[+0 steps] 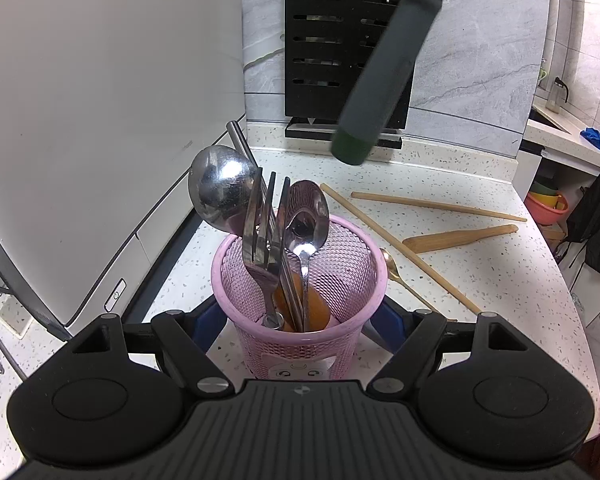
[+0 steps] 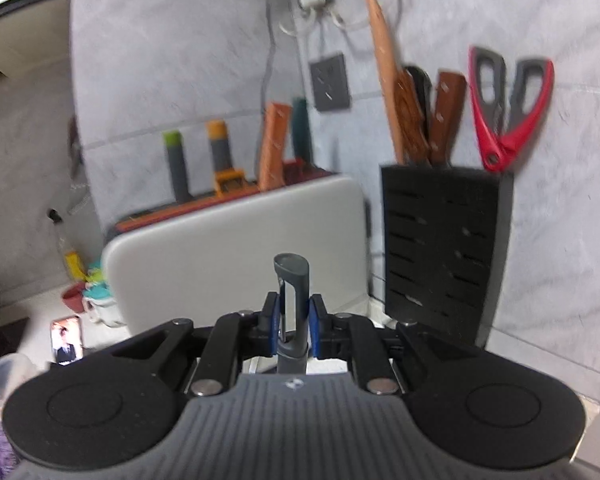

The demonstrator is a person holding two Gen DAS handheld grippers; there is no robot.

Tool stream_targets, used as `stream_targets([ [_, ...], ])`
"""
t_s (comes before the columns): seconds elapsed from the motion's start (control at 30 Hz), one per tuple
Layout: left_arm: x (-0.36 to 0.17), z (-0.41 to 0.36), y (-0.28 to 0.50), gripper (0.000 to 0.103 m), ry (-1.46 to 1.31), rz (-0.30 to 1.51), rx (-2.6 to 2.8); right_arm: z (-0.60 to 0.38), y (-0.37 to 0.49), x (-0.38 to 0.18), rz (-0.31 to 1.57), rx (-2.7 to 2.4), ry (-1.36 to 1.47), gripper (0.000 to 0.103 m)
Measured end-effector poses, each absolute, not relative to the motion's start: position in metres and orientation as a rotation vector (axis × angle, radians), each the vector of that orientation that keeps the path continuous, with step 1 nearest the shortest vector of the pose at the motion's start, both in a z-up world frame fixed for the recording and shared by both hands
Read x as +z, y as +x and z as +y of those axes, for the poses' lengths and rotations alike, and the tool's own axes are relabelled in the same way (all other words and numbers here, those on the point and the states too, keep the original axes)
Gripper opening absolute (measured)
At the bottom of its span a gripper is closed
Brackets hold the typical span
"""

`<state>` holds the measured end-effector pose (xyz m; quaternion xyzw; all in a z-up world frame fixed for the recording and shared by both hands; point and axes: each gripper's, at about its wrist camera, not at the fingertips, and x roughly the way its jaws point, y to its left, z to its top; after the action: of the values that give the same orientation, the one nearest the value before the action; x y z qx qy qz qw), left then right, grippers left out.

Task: Organize utensils
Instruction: 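Lift the peeler with the right gripper and lower it into the pink cup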

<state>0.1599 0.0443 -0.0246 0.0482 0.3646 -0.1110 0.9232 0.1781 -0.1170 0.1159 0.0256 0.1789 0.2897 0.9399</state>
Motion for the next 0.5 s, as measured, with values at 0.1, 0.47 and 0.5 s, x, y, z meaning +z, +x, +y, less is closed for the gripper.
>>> stream_targets([
  [0.1, -0.025, 0.045, 0.159, 0.090, 0.099, 0.748, -0.228, -0.110, 0.170, 0.116, 0.374, 0.650, 0.053, 0.012],
  [0.47, -0.024, 0.043, 0.160, 0.090, 0.099, 0.748, -0.229, -0.075, 0.179, 0.077, 0.498, 0.679, -0.065, 0.012],
  [0.5, -0.024, 0.044, 0.159, 0.090, 0.099, 0.747, -0.229, -0.073, 0.182, 0.074, 0.507, 0.678, -0.070, 0.012],
])
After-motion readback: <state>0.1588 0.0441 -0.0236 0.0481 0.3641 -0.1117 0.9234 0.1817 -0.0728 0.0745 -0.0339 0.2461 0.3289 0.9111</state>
